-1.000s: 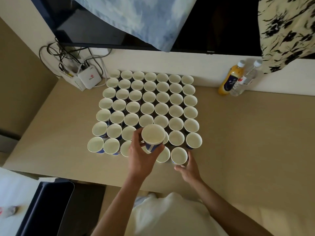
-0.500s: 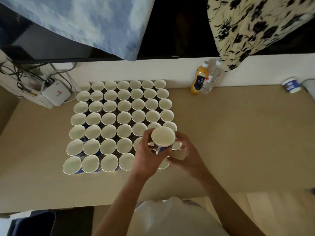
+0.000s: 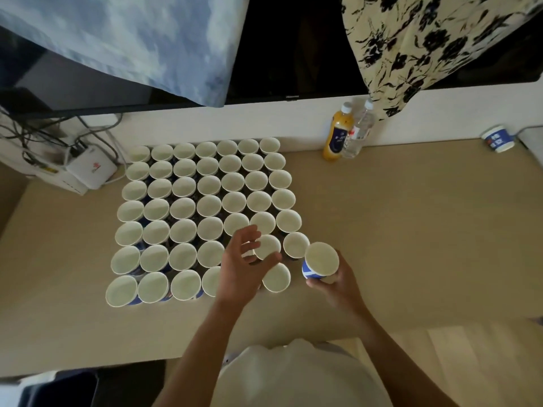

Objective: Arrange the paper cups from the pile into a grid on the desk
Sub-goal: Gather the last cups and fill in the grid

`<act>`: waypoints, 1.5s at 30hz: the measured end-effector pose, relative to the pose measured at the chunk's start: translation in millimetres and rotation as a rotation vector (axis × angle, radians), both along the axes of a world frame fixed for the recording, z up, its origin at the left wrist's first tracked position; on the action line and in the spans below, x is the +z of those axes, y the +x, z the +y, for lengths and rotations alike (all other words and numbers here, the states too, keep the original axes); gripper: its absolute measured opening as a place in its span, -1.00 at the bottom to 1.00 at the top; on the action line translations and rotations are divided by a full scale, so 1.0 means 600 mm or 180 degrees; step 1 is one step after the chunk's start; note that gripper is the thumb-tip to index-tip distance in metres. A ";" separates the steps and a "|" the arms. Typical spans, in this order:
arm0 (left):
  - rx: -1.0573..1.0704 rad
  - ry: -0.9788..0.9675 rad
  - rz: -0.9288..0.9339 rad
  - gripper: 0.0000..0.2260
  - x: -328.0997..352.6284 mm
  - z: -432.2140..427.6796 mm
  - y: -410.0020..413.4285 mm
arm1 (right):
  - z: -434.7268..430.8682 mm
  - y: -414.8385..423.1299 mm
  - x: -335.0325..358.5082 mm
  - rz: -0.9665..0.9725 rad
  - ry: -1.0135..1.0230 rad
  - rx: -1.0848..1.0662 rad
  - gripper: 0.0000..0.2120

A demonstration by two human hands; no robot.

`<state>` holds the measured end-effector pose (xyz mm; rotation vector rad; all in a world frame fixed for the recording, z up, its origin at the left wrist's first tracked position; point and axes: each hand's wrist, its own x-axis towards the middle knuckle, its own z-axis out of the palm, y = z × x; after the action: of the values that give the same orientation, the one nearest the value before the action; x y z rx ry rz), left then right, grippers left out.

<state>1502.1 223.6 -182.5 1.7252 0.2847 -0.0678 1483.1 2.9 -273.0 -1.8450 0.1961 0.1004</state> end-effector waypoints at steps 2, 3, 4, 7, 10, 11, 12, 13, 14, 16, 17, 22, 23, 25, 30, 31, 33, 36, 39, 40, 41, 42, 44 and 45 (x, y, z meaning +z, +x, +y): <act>0.0201 0.0046 0.0053 -0.49 -0.003 0.011 -0.003 | 0.002 -0.010 -0.034 0.0189 -0.0142 0.0027 -0.40; 0.0256 0.0092 0.0075 -0.47 -0.005 0.015 -0.005 | 0.004 -0.014 -0.049 0.0268 -0.0208 0.0044 -0.39; 0.0296 0.0119 0.0092 -0.44 -0.007 0.018 -0.007 | 0.006 -0.016 -0.065 0.0327 -0.0283 0.0060 -0.38; 0.0361 0.0173 0.0106 -0.42 -0.012 0.023 -0.016 | 0.011 -0.019 -0.101 0.0476 -0.0433 0.0067 -0.34; 0.0407 0.0252 0.0106 -0.42 -0.016 0.026 -0.026 | 0.019 -0.017 -0.122 0.0502 -0.0544 0.0050 -0.37; 0.0413 0.0273 0.0117 -0.44 -0.017 0.027 -0.028 | 0.022 -0.015 -0.126 0.0485 -0.0576 0.0035 -0.39; 0.0423 0.0271 0.0138 -0.46 -0.018 0.029 -0.031 | 0.026 -0.014 -0.128 0.0462 -0.0582 0.0017 -0.39; 0.0432 0.0252 0.0163 -0.50 -0.017 0.030 -0.033 | 0.028 -0.012 -0.130 0.0437 -0.0591 0.0000 -0.39; 0.0448 0.0225 0.0184 -0.53 -0.017 0.032 -0.035 | 0.030 -0.010 -0.133 0.0402 -0.0603 -0.0011 -0.40; 0.0468 0.0187 0.0208 -0.57 -0.018 0.037 -0.038 | 0.035 -0.007 -0.137 0.0383 -0.0623 -0.0019 -0.41; 0.0475 0.0192 0.0224 -0.58 -0.018 0.039 -0.039 | 0.036 -0.007 -0.139 0.0384 -0.0628 -0.0028 -0.41; 0.0525 0.0276 0.0256 -0.61 -0.017 0.047 -0.044 | 0.042 -0.001 -0.143 0.0296 -0.0616 -0.0078 -0.42; 0.0532 0.0290 0.0256 -0.62 -0.014 0.047 -0.046 | 0.043 0.000 -0.144 0.0296 -0.0614 -0.0099 -0.42; 0.0522 0.0313 0.0260 -0.62 -0.011 0.047 -0.048 | 0.043 0.001 -0.146 0.0322 -0.0589 -0.0160 -0.42; 0.0495 0.0350 0.0269 -0.62 -0.006 0.046 -0.052 | 0.040 0.000 -0.154 0.0424 -0.0478 -0.0297 -0.45; 0.0484 0.0346 0.0267 -0.63 -0.006 0.046 -0.053 | 0.039 0.000 -0.155 0.0469 -0.0432 -0.0305 -0.45; 0.0437 0.0354 0.0259 -0.63 -0.005 0.046 -0.057 | 0.038 -0.002 -0.157 0.0513 -0.0345 -0.0333 -0.43; 0.0345 0.0339 0.0215 -0.64 -0.005 0.044 -0.062 | 0.034 -0.011 -0.154 0.0583 -0.0217 -0.0379 -0.34; 0.0207 0.0323 0.0103 -0.64 -0.003 0.033 -0.065 | 0.020 -0.025 -0.154 0.0650 -0.0222 -0.0557 -0.32; 0.0146 0.0316 0.0079 -0.64 -0.004 0.028 -0.066 | 0.014 -0.031 -0.148 0.0649 -0.0204 -0.0652 -0.30; 0.0084 0.0300 0.0073 -0.64 -0.003 0.021 -0.067 | 0.007 -0.037 -0.141 0.0619 -0.0169 -0.0770 -0.29; 0.0043 0.0272 0.0072 -0.65 -0.005 0.014 -0.067 | 0.001 -0.039 -0.131 0.0588 -0.0118 -0.0890 -0.28; -0.0109 0.0158 0.0056 -0.67 -0.007 -0.008 -0.067 | -0.019 -0.045 -0.100 0.0484 0.0049 -0.1161 -0.28; -0.0197 0.0128 0.0036 -0.67 -0.008 -0.021 -0.065 | -0.030 -0.045 -0.083 0.0383 0.0148 -0.1279 -0.30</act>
<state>1462.9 211.2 -187.1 1.7740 0.2425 -0.1178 1455.9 -15.3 -323.1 -1.7207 0.6381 -0.0635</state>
